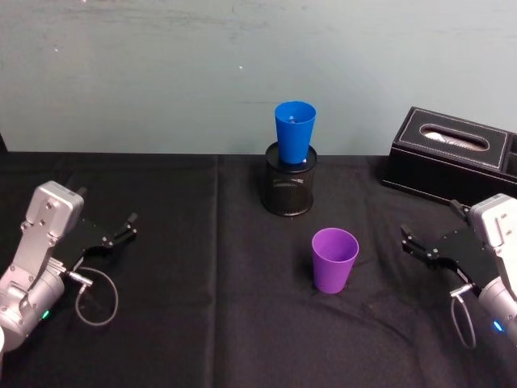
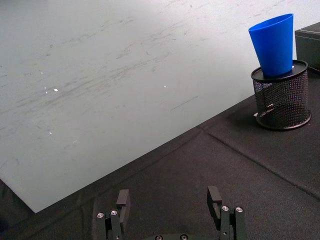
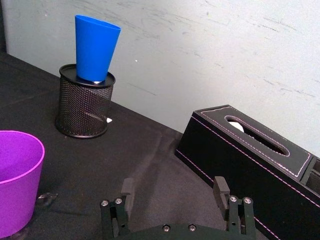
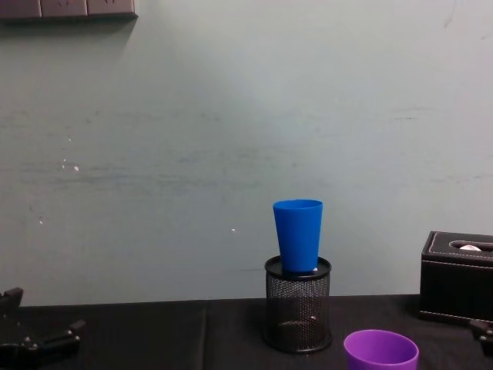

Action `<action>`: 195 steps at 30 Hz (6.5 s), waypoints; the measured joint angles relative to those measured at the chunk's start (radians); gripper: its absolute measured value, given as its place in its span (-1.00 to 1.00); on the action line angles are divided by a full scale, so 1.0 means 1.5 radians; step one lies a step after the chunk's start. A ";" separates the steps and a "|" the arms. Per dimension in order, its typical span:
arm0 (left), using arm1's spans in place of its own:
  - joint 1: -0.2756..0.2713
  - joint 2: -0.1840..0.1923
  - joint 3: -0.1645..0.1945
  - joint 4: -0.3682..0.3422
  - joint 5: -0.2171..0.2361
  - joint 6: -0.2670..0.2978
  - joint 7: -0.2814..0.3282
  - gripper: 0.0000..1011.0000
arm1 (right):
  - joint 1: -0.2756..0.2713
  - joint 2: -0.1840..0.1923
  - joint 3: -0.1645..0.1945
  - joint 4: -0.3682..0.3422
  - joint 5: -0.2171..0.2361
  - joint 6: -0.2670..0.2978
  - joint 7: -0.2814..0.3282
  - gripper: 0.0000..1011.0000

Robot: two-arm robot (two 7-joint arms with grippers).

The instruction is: Pick up one cup with a gripper and tap it against the other cup.

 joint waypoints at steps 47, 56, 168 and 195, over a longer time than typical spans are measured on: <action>0.000 0.000 0.000 0.000 0.000 0.000 0.000 1.00 | -0.013 0.001 0.015 -0.011 0.009 0.000 0.032 0.98; 0.000 0.000 0.000 0.000 0.000 0.000 0.000 1.00 | -0.045 0.001 0.039 -0.029 0.028 -0.021 0.064 0.98; 0.000 0.000 0.000 0.000 0.000 0.000 0.000 1.00 | 0.039 -0.191 0.067 0.188 0.036 -0.146 0.386 0.98; 0.000 0.000 0.000 0.000 0.000 0.000 0.000 1.00 | 0.037 -0.189 0.067 0.185 0.036 -0.145 0.384 0.45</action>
